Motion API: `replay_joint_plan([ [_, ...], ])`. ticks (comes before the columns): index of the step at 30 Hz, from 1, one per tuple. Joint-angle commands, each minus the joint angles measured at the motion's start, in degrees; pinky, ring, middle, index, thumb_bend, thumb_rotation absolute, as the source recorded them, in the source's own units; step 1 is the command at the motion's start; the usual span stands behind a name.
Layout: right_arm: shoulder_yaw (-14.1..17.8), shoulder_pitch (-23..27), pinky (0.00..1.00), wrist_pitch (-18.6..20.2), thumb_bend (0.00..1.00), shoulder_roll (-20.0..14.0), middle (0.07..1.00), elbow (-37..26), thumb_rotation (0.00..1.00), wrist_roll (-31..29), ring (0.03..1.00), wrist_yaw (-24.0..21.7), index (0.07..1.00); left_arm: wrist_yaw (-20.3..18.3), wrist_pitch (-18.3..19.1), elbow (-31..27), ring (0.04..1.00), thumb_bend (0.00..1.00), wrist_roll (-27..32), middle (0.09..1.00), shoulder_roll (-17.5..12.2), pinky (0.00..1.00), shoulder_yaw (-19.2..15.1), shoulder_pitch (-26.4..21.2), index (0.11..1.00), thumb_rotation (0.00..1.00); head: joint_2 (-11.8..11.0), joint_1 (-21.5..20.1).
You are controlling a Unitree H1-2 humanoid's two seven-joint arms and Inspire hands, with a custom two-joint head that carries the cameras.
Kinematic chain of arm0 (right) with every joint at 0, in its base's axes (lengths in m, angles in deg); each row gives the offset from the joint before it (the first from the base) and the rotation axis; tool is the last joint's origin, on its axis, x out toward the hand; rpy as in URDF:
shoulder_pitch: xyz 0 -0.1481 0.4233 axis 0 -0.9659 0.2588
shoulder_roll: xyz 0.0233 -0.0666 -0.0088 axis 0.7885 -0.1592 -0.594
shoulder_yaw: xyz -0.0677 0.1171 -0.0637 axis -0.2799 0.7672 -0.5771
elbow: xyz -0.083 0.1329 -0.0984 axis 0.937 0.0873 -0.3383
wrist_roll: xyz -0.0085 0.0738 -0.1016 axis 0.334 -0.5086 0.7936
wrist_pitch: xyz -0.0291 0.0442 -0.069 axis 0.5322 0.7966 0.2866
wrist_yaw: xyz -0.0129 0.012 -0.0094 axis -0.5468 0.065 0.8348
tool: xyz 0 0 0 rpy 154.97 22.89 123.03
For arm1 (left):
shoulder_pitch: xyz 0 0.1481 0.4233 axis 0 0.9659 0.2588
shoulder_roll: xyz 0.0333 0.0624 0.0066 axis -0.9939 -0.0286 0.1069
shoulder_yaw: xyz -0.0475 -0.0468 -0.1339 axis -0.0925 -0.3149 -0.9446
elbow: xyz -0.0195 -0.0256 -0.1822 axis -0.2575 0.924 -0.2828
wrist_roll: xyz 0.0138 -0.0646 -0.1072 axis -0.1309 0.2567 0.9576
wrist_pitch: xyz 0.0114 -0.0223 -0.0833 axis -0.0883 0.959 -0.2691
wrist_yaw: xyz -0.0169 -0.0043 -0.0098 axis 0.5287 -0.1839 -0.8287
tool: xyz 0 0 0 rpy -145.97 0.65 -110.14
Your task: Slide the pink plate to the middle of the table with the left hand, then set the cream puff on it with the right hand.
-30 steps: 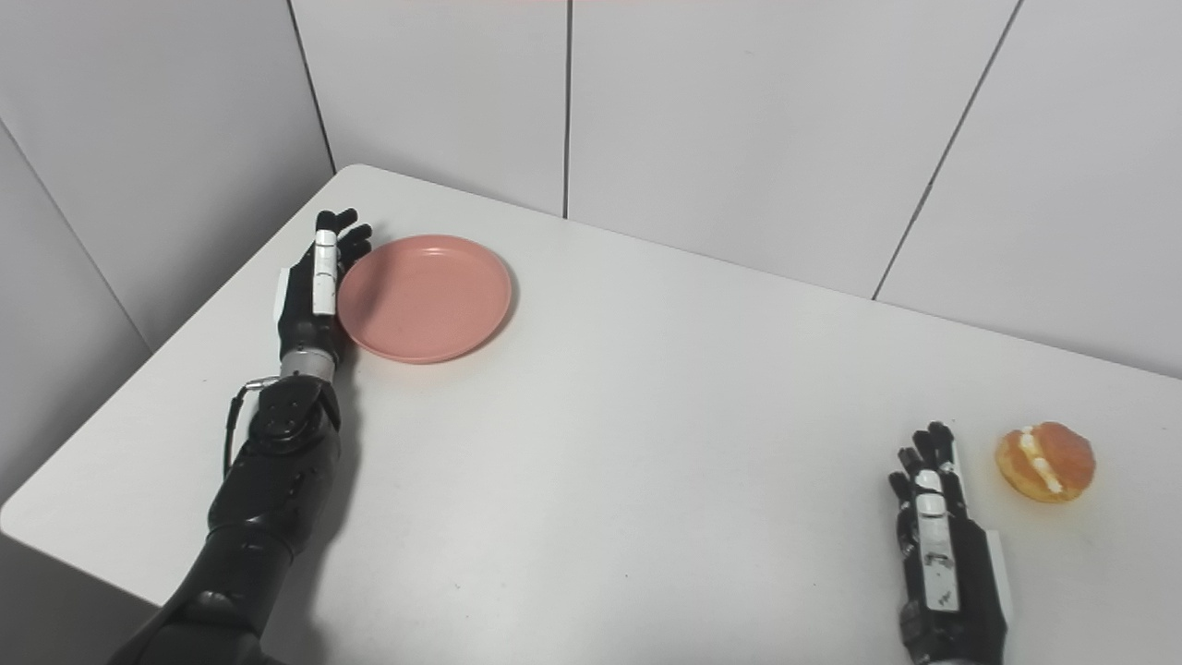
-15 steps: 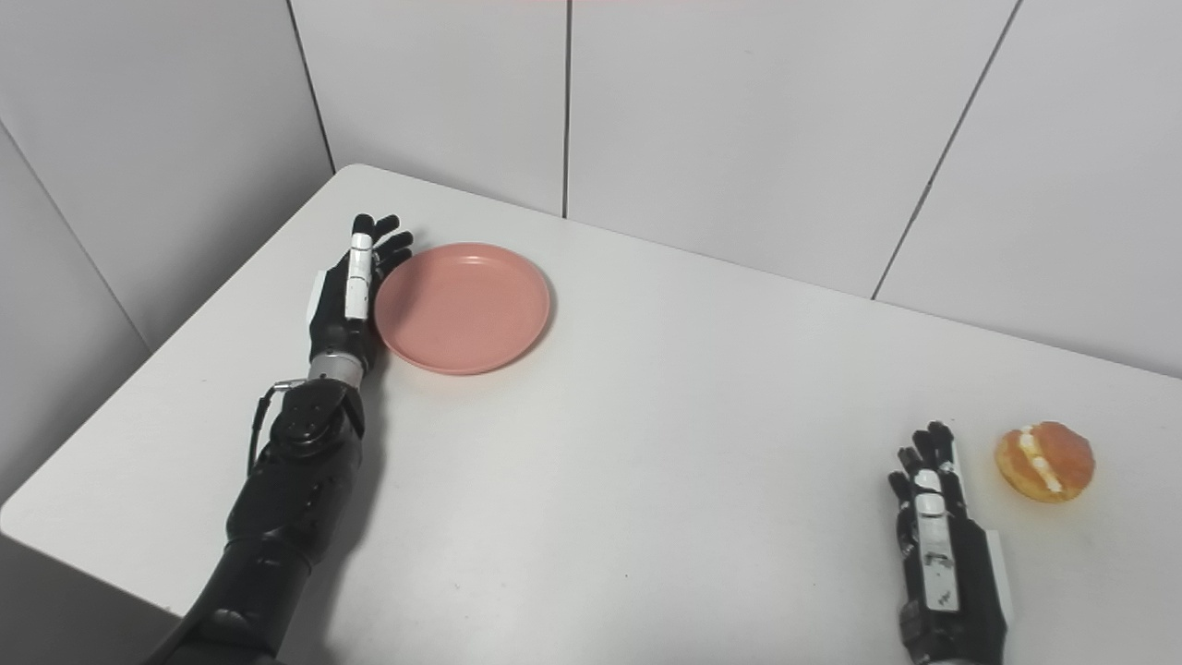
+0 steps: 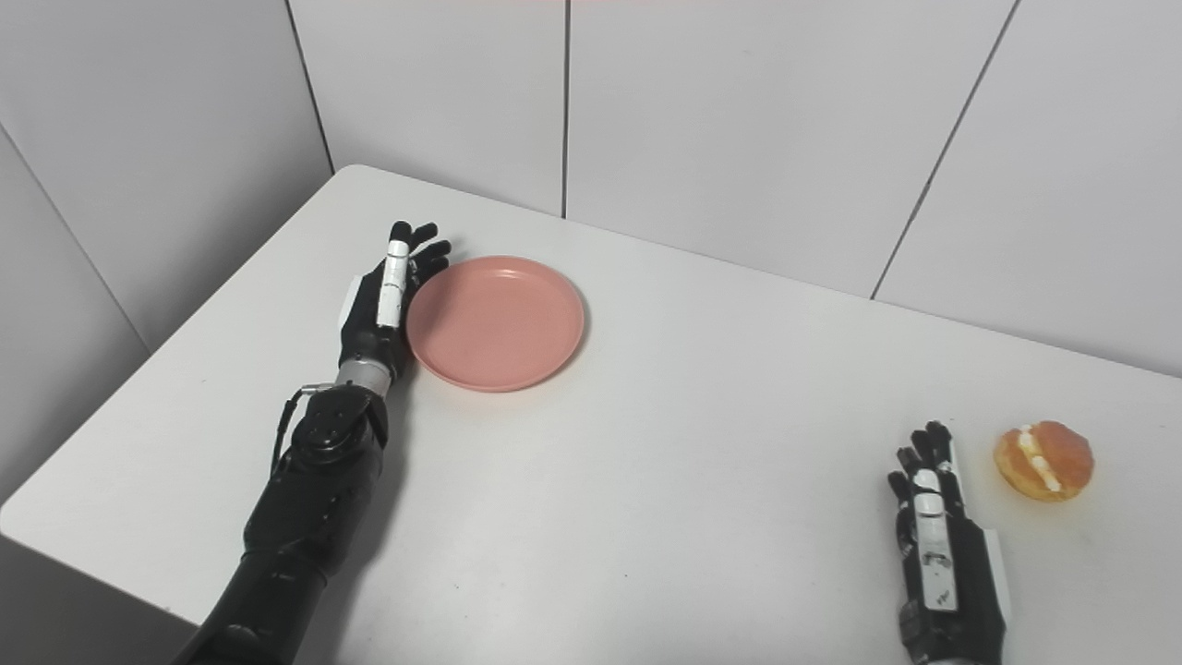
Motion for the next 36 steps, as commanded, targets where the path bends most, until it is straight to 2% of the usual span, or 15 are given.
replay_joint_plan([
  [1, 0.5, 0.4, 1.00, 0.0, 0.58, 0.2, 1.000, -1.3, 0.83, -0.9, 1.000, -0.4, 1.000, -1.9, 0.7, -1.6, 0.854, 0.72, -1.0, 0.821, 0.8, 0.89, 1.6, -0.7, 0.817, 1.00, 0.0, 0.0],
  [14, 0.3, 0.5, 1.00, -0.9, 0.57, 0.0, 1.000, -1.0, 0.85, 0.4, 1.000, -0.1, 1.000, -2.7, 2.4, -2.5, 0.862, 0.72, -2.2, 0.822, 2.1, 0.89, 4.9, -0.2, 0.819, 1.00, 0.2, -0.2],
  [20, 0.3, 0.8, 1.00, -1.0, 0.59, 0.5, 1.000, -0.3, 0.84, 0.4, 1.000, 0.2, 1.000, -4.0, 1.9, -1.5, 0.871, 0.70, -2.8, 0.828, 2.2, 0.91, 6.7, -0.3, 0.827, 1.00, 0.3, -1.0],
  [29, 0.1, 0.8, 1.00, -1.4, 0.60, 0.6, 1.000, 0.0, 0.83, 0.7, 1.000, 0.0, 1.000, -5.7, 1.7, -2.5, 0.883, 0.71, -3.6, 0.854, 3.0, 0.90, 8.6, 0.4, 0.829, 1.00, 0.7, -3.1],
  [36, -0.3, 0.3, 1.00, -1.6, 0.54, 1.1, 1.000, -1.6, 0.88, 2.8, 1.000, 1.0, 1.000, -7.8, 1.8, -3.4, 0.881, 0.69, -3.8, 0.875, 3.5, 0.88, 9.7, 1.0, 0.846, 1.00, 1.3, -6.2],
])
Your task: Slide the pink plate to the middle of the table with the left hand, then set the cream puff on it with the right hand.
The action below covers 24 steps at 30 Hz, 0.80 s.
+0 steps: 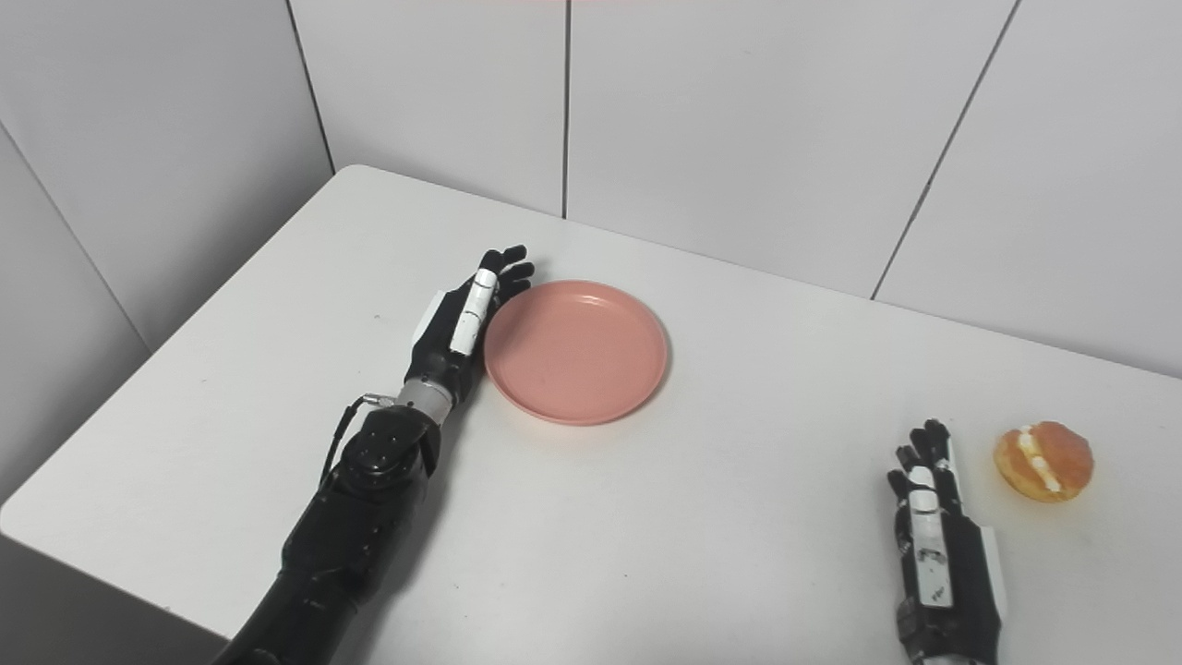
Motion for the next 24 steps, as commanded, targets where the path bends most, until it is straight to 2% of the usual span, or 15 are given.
replay_joint_plan([
  [1, -0.3, 0.1, 1.00, -1.6, 0.54, 0.4, 1.000, -1.6, 0.88, 0.7, 1.000, 0.3, 1.000, -3.0, 0.5, -0.2, 0.883, 0.68, -0.2, 0.877, 0.7, 0.90, 1.6, -0.3, 0.850, 1.00, 0.2, -1.3],
  [5, -0.5, -0.1, 1.00, -1.4, 0.57, 0.7, 1.000, -1.7, 0.86, 1.4, 1.000, 0.6, 1.000, -3.8, 0.3, -0.1, 0.884, 0.70, -0.7, 0.875, 0.7, 0.91, 2.2, 0.1, 0.852, 1.00, 0.2, -2.4],
  [9, -0.7, -0.2, 1.00, -1.6, 0.59, 1.2, 1.000, -2.0, 0.86, 2.3, 1.000, 1.2, 1.000, -4.3, 0.6, -0.1, 0.872, 0.71, -1.3, 0.864, 0.7, 0.88, 3.1, 0.6, 0.853, 1.00, 0.4, -4.3],
  [14, -1.0, -0.1, 1.00, -2.1, 0.57, 2.0, 1.000, -1.6, 0.86, 3.1, 1.000, 2.0, 1.000, -5.6, 3.0, -1.3, 0.876, 0.74, 1.5, 0.862, 1.7, 0.89, 2.4, 1.1, 0.851, 1.00, 0.9, -7.5],
  [18, -1.2, 0.0, 1.00, -2.2, 0.56, 2.7, 1.000, -1.4, 0.87, 3.9, 0.998, 2.6, 1.000, -6.1, 4.4, -2.9, 0.869, 0.73, 1.2, 0.860, 1.3, 0.87, 3.2, 1.8, 0.855, 1.00, 1.1, -10.0],
  [24, -1.7, 0.3, 1.00, -3.2, 0.51, 3.7, 0.990, -0.6, 0.85, 4.6, 0.985, 3.6, 0.997, -8.0, 4.6, -2.8, 0.879, 0.72, 2.0, 0.868, 0.8, 0.89, 3.5, 2.4, 0.864, 1.00, 1.2, -14.2],
])
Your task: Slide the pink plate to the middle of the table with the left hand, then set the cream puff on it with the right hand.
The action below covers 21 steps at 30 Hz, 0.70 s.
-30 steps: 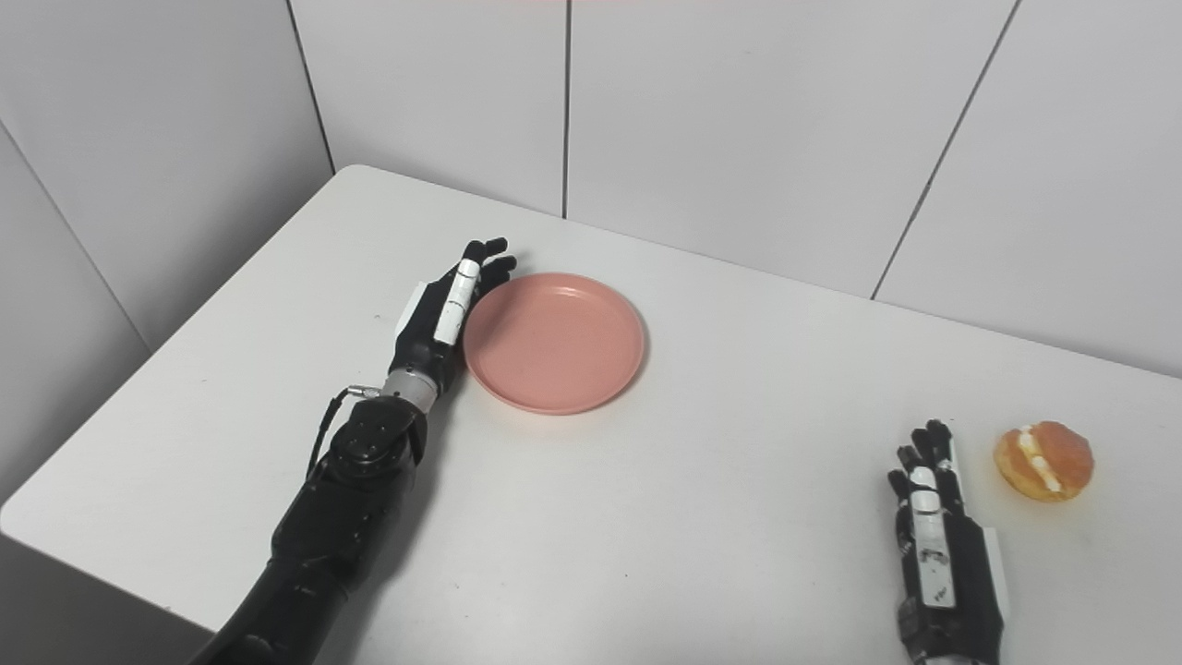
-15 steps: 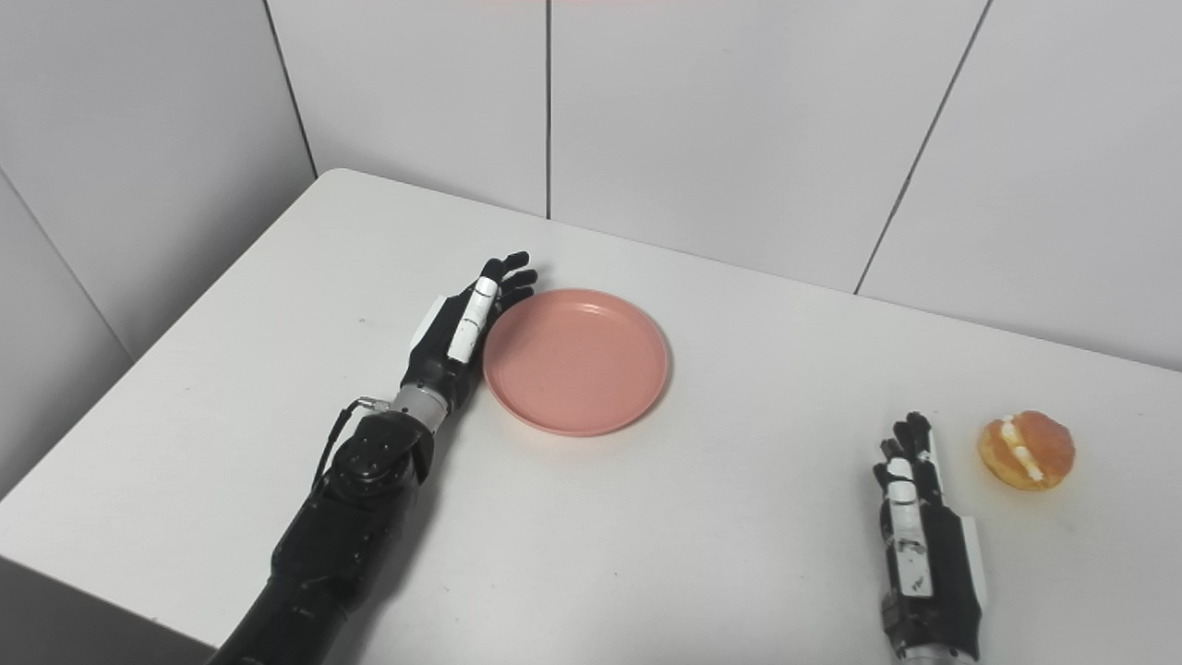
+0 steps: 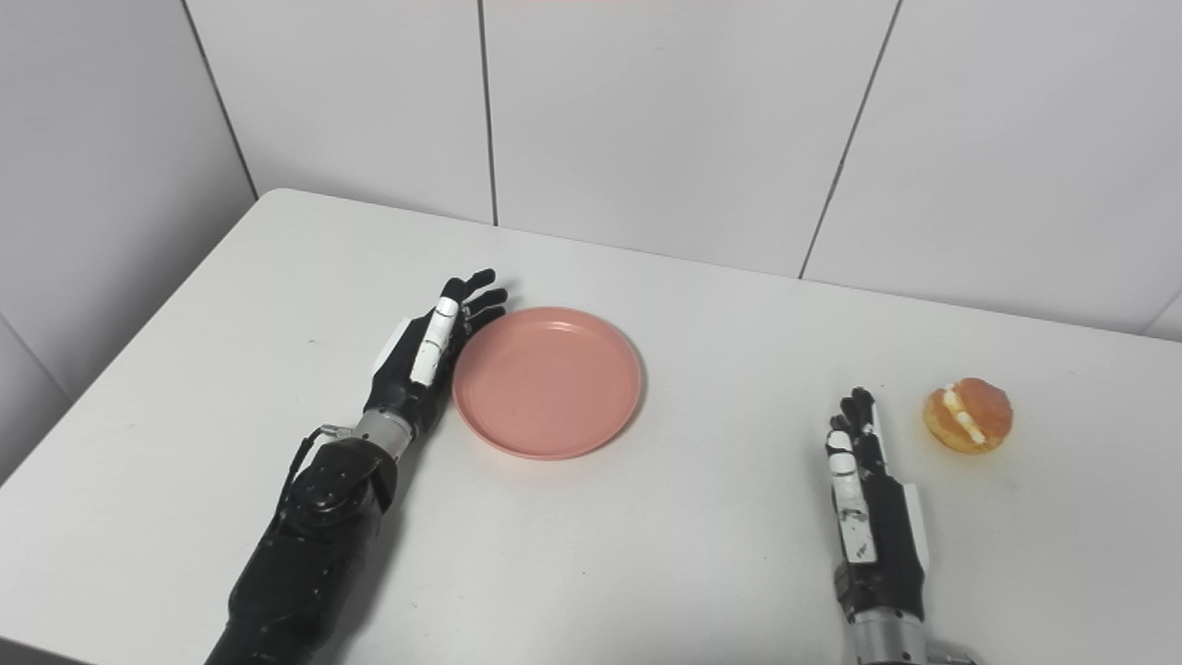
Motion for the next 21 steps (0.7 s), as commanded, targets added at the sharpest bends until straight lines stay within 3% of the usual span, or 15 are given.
replay_joint_plan([
  [1, -0.7, 0.6, 1.00, -2.6, 0.51, 1.0, 0.986, -0.2, 0.85, 0.2, 0.982, -0.1, 0.994, -3.0, 2.4, 0.3, 0.891, 0.72, 0.7, 0.877, 0.7, 0.90, 1.3, 0.8, 0.869, 1.00, 0.0, -0.9],
  [7, -1.1, 0.8, 1.00, -3.1, 0.52, 2.1, 0.978, 0.5, 0.83, 1.3, 0.975, 0.9, 0.985, -3.9, -1.0, 2.3, 0.893, 0.73, 0.3, 0.883, 1.2, 0.91, 1.7, 1.6, 0.871, 1.00, -0.2, -3.7],
  [13, -1.7, 1.2, 1.00, -3.0, 0.55, 2.5, 0.987, 1.2, 0.84, 3.6, 0.985, 2.2, 0.968, -4.5, -2.4, 2.1, 0.912, 0.68, 0.0, 0.894, 1.8, 0.94, 2.2, 2.7, 0.880, 1.00, -0.3, -5.8],
  [21, -2.1, 1.6, 1.00, -2.2, 0.61, 3.9, 0.986, 2.1, 0.82, 4.8, 0.991, 4.1, 0.949, -6.8, -2.9, 1.7, 0.938, 0.71, 0.6, 0.913, 1.4, 0.98, 3.8, 4.3, 0.885, 1.00, -0.8, -11.4],
])
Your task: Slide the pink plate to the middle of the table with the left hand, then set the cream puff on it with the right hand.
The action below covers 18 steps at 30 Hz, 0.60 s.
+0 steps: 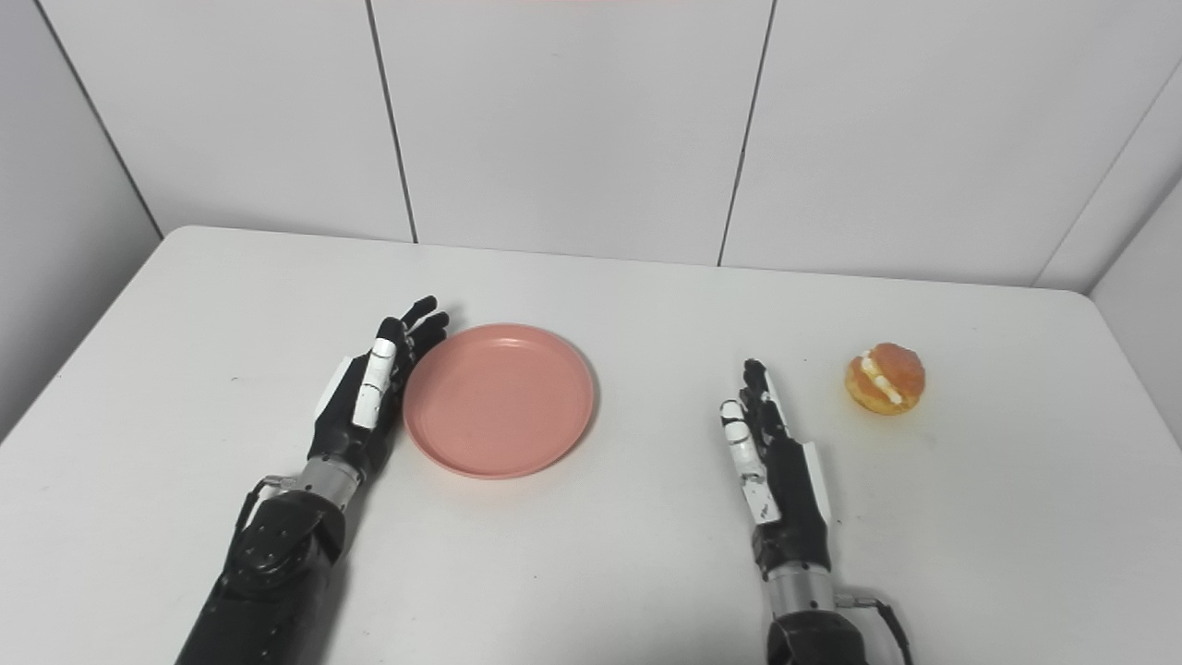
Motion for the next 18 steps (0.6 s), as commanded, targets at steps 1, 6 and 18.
replay_joint_plan([
  [1, -0.6, 0.5, 1.00, -1.6, 0.61, 1.3, 0.988, 0.6, 0.82, 0.5, 0.990, 0.5, 0.948, -3.6, 2.0, 0.9, 0.940, 0.72, 0.0, 0.915, 0.6, 0.98, 2.2, 2.2, 0.888, 1.00, 0.0, -0.9],
  [6, -0.7, 1.0, 1.00, -1.7, 0.62, 2.3, 0.983, 1.5, 0.80, 0.3, 0.984, 1.2, 0.940, -4.2, 1.8, 0.0, 0.948, 0.73, -0.3, 0.915, 0.1, 0.99, 3.1, 3.0, 0.895, 1.00, -0.1, -3.0],
  [18, -1.0, 1.6, 1.00, -1.7, 0.62, 3.3, 0.962, 2.0, 0.78, 0.7, 0.979, 2.2, 0.935, -5.8, 2.6, -2.4, 0.941, 0.70, 0.5, 0.909, -0.2, 0.97, 4.3, 4.2, 0.893, 1.00, 0.6, -3.5],
])
